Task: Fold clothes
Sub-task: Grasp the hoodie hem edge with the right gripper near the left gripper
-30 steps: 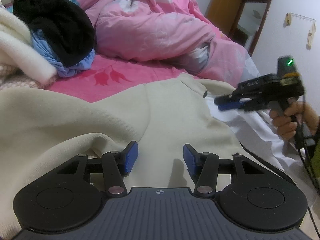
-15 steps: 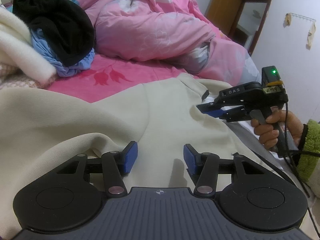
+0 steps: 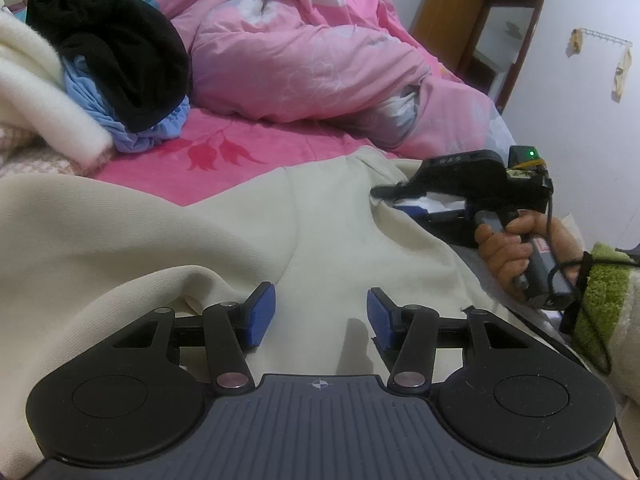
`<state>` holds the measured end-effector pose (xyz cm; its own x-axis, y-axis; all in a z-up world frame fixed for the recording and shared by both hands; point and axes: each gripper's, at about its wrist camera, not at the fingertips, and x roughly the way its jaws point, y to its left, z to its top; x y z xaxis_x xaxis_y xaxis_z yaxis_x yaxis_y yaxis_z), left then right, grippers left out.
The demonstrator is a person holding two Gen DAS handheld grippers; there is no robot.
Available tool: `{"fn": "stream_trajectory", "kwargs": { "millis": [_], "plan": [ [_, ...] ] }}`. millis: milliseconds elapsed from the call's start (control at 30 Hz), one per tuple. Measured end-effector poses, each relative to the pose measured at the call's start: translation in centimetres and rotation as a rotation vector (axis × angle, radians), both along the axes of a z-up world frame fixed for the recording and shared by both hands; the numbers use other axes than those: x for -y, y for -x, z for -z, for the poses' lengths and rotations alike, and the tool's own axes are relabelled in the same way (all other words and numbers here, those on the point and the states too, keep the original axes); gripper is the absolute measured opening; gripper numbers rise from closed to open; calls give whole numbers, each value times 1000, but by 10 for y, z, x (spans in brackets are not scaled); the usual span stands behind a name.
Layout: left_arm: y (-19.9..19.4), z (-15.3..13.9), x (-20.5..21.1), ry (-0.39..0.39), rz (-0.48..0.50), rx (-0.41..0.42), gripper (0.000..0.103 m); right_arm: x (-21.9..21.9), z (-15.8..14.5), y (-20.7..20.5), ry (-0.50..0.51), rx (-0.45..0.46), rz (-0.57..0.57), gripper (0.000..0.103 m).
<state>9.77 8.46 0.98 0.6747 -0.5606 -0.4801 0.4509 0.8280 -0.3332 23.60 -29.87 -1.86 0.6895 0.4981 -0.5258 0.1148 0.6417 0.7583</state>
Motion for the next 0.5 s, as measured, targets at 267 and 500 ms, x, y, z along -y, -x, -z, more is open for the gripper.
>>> {"fn": "stream_trajectory", "kwargs": {
  "millis": [267, 500],
  "plan": [
    [0, 0, 0, 2, 3, 0, 51, -68, -22, 14, 818, 133, -178, 7],
    [-1, 0, -1, 4, 5, 0, 51, -153, 10, 28, 1692, 249, -454, 11]
  ]
}}
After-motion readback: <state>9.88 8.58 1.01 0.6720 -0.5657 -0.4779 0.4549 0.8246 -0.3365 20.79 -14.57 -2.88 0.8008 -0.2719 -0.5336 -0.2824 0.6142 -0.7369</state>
